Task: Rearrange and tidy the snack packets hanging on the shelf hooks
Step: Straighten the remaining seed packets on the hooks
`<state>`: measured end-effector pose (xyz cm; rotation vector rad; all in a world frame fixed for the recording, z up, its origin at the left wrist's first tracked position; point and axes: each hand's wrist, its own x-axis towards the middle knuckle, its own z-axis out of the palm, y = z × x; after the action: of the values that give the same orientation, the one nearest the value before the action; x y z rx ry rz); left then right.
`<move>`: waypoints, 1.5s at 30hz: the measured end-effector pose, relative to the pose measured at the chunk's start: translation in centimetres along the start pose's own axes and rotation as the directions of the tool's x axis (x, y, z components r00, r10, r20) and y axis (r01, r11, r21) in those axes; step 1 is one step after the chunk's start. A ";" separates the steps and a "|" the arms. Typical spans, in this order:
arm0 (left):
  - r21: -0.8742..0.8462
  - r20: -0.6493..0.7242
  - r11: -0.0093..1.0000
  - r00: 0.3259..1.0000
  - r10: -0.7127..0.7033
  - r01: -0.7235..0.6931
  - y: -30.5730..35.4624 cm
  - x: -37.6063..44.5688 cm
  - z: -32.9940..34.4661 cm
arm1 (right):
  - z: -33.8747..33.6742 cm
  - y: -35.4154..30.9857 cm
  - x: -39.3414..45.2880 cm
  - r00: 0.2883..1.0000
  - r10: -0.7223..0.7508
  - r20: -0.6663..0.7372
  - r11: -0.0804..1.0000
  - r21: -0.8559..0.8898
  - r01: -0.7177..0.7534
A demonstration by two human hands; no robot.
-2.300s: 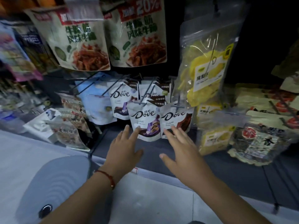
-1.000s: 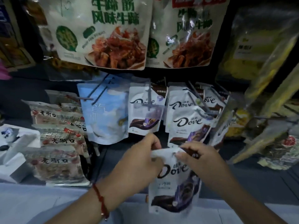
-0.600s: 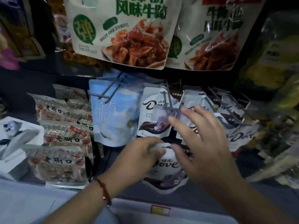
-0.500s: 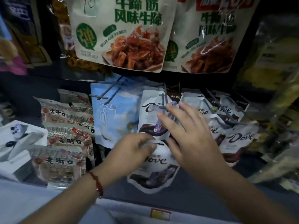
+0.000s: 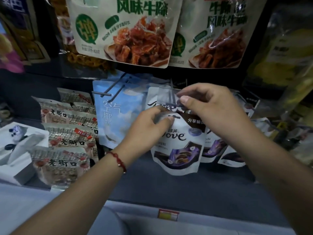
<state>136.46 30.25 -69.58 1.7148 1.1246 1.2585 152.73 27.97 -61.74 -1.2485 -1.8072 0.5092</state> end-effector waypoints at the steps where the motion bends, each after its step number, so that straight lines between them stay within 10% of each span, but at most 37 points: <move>1: -0.008 -0.037 1.000 0.999 -0.007 0.007 0.1 0.1 0.2 | 0.0 0.0 -0.2 1.000 0.009 -0.006 1.000 0.000 -0.009; 26: 0.085 -0.357 0.996 0.933 0.051 -0.022 -2.8 4.2 1.2 | 0.6 0.7 -2.1 0.999 -0.006 -0.051 0.997 0.080 0.010; 29: 0.330 -0.304 0.940 0.933 0.192 -0.086 -4.3 3.8 0.7 | 0.3 0.6 -2.5 0.999 -0.004 -0.037 0.999 0.049 0.005; 32: 0.788 -0.161 0.603 0.905 0.394 -0.122 -5.5 1.8 -0.2 | 0.0 1.0 -3.1 0.998 -0.054 -0.016 0.997 -0.062 0.053; 35: 0.874 0.109 0.381 0.887 0.450 -0.300 -6.1 -1.3 0.2 | -0.2 2.0 -4.4 0.992 -0.108 0.063 0.977 -0.179 0.117; 45: 0.810 0.229 0.486 0.940 0.252 -0.327 -4.8 -2.7 6.5 | -0.7 7.4 -9.0 0.984 0.045 0.171 0.836 -0.547 0.057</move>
<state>141.25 29.18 -76.58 2.7605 1.5927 0.8105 158.58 22.89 -70.46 -1.6186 -2.2017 0.0833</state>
